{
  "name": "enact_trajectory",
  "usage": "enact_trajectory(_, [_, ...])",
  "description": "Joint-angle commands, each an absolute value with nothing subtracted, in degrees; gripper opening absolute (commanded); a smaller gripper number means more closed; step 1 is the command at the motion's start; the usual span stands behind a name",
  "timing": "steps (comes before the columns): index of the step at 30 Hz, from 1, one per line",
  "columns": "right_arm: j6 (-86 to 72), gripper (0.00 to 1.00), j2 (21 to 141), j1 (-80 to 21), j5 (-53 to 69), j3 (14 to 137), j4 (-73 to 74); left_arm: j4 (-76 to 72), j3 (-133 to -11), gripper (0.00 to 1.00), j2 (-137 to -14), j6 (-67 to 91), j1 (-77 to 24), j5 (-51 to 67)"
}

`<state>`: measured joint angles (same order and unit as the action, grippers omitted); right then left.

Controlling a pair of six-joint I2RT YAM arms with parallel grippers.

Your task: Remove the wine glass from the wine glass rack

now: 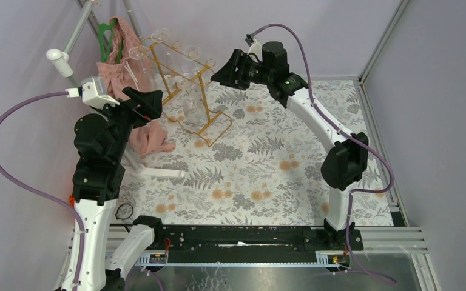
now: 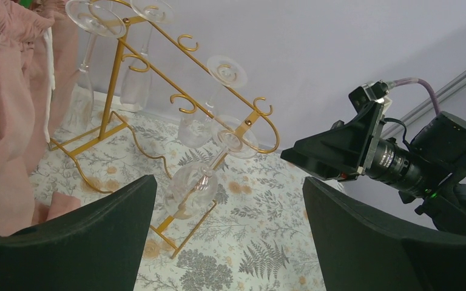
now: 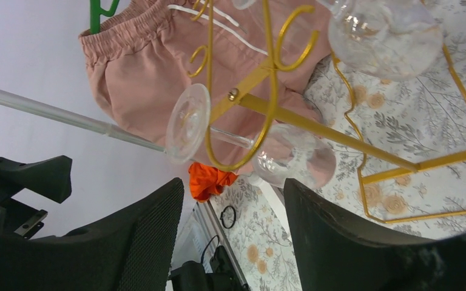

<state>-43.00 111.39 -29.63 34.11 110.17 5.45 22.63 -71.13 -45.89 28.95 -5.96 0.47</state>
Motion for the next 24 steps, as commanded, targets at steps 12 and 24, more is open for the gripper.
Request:
enact_trajectory(12, [-47.74, 0.59, 118.26, -32.08, 36.85, 119.03, 1.47, 21.59, -70.14, 0.99, -45.0, 26.2, -5.87, -3.07])
enact_trajectory(24, [-53.06, 0.48, 118.47, -32.11, 36.27, 115.56, -6.31, 21.6, -69.81, 0.99, -45.09, 26.08, -5.89, -3.16])
